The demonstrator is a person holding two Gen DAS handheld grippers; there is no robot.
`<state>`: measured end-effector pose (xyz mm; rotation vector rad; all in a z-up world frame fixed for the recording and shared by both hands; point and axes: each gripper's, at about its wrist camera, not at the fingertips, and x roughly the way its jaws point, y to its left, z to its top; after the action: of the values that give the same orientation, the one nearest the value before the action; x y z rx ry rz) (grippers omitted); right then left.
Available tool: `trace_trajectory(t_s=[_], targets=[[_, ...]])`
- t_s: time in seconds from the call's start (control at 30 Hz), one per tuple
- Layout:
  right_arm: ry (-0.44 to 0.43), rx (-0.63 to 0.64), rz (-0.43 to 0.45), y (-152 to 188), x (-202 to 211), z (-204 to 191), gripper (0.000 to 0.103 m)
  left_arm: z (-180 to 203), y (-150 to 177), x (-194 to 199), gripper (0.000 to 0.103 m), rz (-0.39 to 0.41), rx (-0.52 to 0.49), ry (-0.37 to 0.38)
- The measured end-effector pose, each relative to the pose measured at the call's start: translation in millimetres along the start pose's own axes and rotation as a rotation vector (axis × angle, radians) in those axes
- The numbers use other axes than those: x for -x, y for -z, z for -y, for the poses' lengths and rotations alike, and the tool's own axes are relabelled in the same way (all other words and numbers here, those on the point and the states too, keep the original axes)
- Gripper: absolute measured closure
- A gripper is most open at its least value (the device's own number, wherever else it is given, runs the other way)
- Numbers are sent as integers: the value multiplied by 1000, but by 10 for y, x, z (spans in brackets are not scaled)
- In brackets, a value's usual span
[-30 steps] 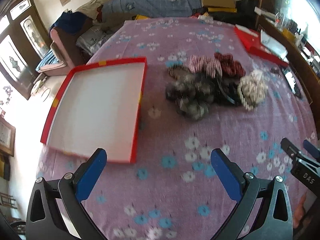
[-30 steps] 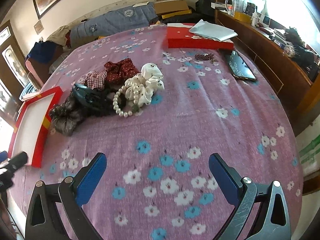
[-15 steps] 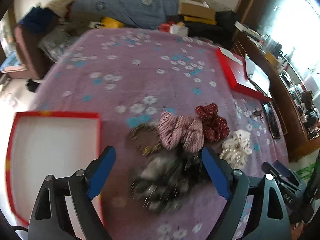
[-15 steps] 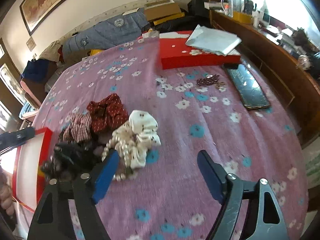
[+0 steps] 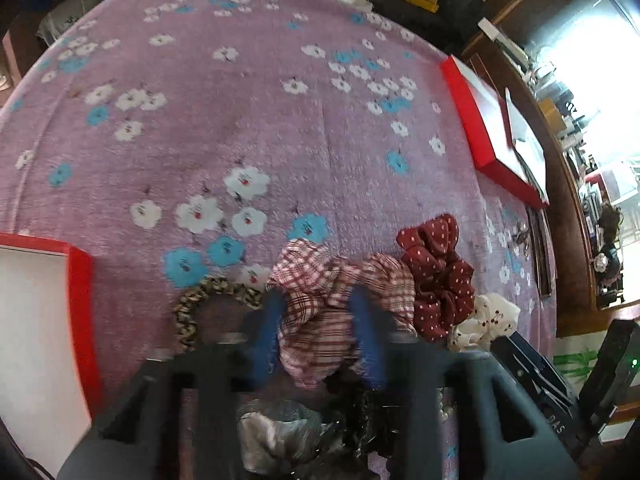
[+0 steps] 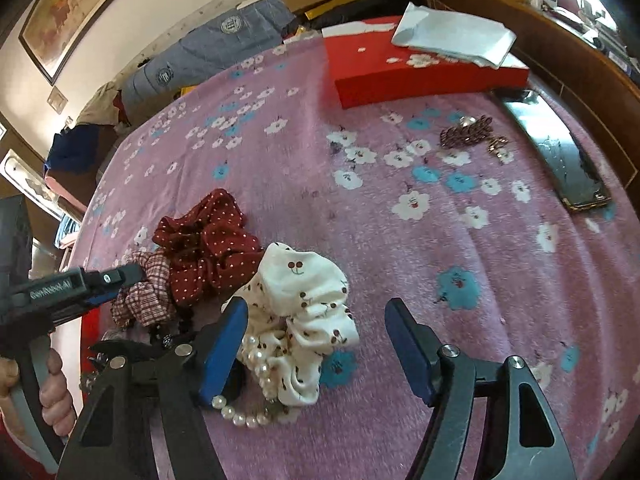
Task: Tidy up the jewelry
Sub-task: 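Grasp the plaid scrunchie with the left tool while the right tool grasps the cream scrunchie, then carry the plaid scrunchie into the box lid while the right tool carries the cream scrunchie there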
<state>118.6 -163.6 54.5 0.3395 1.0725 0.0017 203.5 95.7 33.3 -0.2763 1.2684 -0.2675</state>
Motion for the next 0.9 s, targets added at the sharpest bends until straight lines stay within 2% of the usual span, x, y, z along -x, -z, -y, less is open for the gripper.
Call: trace_trajectory(t_s=[0.07,0.13,0.17,0.37,0.6,0.7,0.9], targets=[[3,0,-17,-8,-48,-19,74,32,21,-7,96,1,-4,-7],[0,-12,-42,-1,-74,-28,86,69,68,53,97,17,-7,-3],[-3,-15,-39,9,-56,-34,88,95,97,109,97,27,-10,5],[-15,-14,-5,54,165,-31,92,260,287,541,97,92,-36,41],[-43,-18,63,142,664,34,92,352,570,1116,97,162,-14,99],[-53,-4,98,215,932,60,92,377,742,1348,97,205,-17,75],[-96,54,135,392,1307,-4,92,276,1253,1832,97,302,-18,-68]])
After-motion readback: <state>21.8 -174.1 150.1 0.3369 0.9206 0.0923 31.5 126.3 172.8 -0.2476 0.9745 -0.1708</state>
